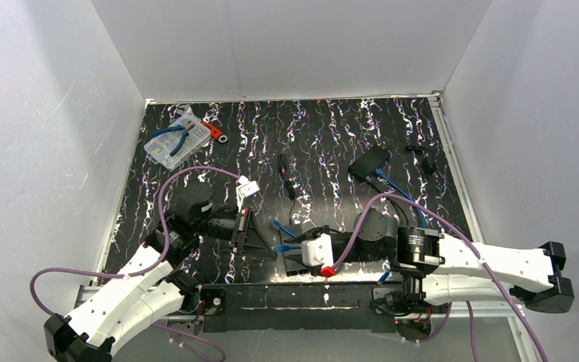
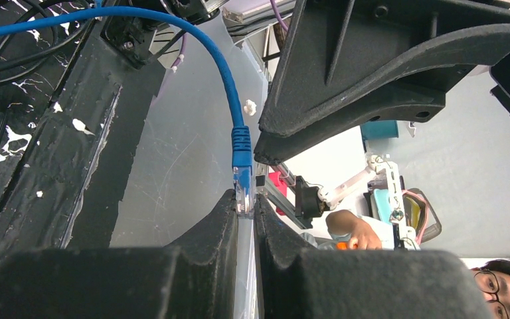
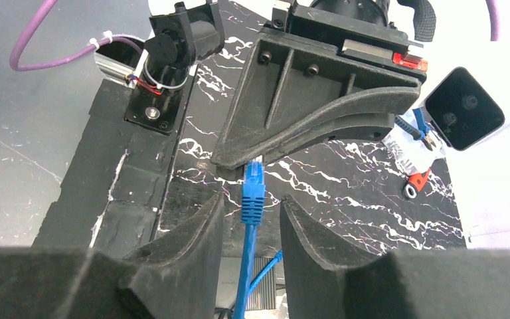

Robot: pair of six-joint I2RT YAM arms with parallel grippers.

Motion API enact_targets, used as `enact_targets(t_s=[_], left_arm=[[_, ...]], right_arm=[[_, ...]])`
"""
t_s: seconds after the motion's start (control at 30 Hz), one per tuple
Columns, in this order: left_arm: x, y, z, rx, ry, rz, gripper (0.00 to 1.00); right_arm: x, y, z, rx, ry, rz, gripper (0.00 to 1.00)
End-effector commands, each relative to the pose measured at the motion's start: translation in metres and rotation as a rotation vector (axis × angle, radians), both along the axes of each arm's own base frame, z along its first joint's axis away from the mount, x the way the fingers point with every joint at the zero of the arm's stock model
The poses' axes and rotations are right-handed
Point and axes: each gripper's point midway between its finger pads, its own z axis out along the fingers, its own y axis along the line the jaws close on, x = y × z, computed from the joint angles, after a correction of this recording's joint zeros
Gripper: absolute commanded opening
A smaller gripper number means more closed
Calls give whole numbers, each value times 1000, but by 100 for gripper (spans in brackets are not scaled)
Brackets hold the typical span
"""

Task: Insert the plug into the switch port
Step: Pick up the connector from the center of the board.

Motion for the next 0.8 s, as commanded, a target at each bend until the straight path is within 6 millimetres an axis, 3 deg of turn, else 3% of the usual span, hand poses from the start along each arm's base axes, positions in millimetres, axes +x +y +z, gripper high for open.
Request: enact_targets(t_s=[0.0, 0.77], left_arm=[[-4, 2, 2, -19, -13, -18, 0], [-5, 4, 1, -23, -17, -23, 0]], right_arm=[[2, 6, 27, 91, 7, 4, 42], [3, 15, 12, 34, 44, 19, 32]])
